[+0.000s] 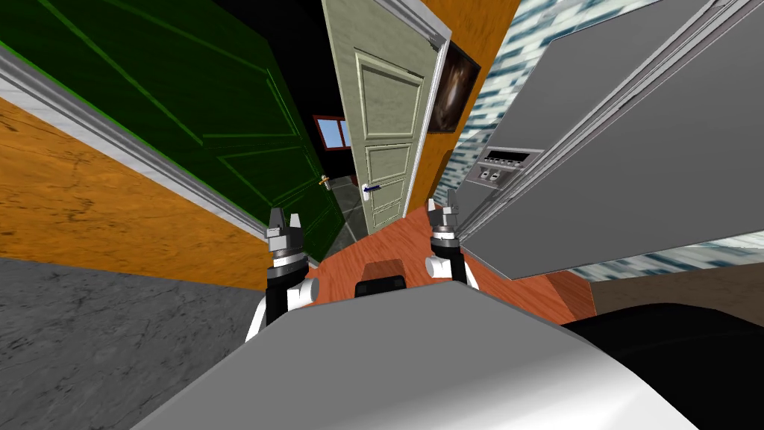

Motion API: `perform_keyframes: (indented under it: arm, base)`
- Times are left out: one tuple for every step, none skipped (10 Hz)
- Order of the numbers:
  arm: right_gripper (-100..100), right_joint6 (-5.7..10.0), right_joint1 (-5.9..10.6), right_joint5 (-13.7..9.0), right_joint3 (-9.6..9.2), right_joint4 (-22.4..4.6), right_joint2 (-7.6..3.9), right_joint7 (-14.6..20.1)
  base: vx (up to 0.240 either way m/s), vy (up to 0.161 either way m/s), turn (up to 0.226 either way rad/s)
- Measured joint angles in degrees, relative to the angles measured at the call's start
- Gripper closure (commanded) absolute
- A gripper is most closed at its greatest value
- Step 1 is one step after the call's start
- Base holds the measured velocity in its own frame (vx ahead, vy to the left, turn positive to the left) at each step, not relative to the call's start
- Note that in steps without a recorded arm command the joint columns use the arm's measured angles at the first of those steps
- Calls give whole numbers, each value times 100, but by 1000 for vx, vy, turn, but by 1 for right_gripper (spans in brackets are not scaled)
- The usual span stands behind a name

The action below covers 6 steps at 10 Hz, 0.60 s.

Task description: Push the door open

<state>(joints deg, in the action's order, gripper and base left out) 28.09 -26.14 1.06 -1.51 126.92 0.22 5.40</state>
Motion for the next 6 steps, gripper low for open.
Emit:
perform_keyframes:
  arm:
    - [-100,-28,134,15,-35,-160,-22,17]
    - [-100,-17,224,12,-55,-339,-70,60]
    - [-100,-5,353,42,-119,-541,-67,73]
    - [-100,17,480,48,-150,-761,-103,103]
    - [-100,-10,609,58,-187,-928,-134,141]
    - [-100,-24,722,75,-243,-1112,-154,173]
  base:
    - [85,-5,-13]
    - [94,0,-14]
    - [88,0,-12]
    - [84,-3,-13]
    - [98,-11,-16]
    - [119,-10,-16]
